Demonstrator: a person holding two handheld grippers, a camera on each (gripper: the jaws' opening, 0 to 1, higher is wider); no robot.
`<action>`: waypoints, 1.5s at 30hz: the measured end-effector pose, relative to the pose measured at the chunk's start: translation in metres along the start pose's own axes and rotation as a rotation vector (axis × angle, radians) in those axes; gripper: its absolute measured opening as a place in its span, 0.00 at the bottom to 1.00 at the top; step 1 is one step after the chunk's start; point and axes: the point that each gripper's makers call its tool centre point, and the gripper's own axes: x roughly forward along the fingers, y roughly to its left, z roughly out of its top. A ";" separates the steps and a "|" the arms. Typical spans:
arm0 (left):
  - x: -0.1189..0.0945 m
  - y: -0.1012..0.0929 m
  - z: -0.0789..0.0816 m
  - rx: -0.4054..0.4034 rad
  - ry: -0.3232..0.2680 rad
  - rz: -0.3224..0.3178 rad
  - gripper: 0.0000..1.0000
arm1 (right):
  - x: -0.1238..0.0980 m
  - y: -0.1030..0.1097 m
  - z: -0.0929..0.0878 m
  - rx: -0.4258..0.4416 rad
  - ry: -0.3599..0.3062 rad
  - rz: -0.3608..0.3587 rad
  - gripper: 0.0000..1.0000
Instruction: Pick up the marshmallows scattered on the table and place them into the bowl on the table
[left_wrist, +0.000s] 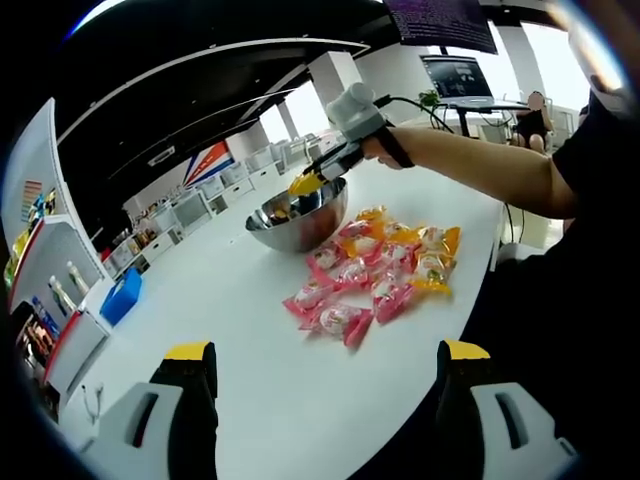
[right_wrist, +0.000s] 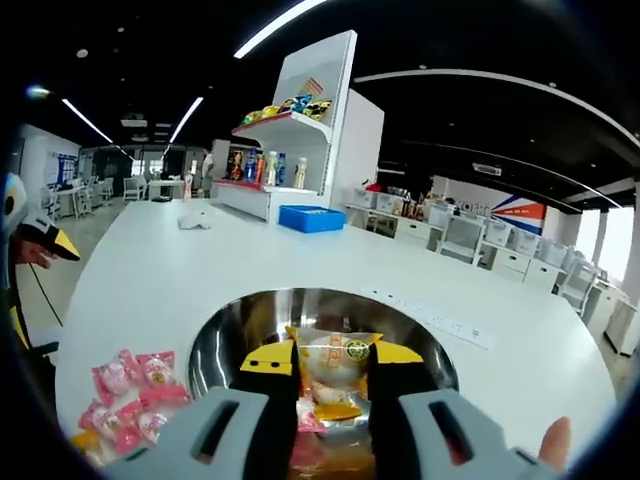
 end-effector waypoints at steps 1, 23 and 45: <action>0.000 0.000 0.000 0.000 0.001 0.001 0.89 | 0.001 0.000 -0.001 -0.003 0.003 0.002 0.22; 0.002 0.000 -0.002 -0.004 0.005 -0.002 0.89 | 0.001 0.001 0.004 0.001 -0.038 -0.007 0.42; 0.003 -0.001 -0.004 -0.006 0.012 -0.001 0.89 | -0.003 0.008 0.008 -0.042 -0.036 -0.012 0.97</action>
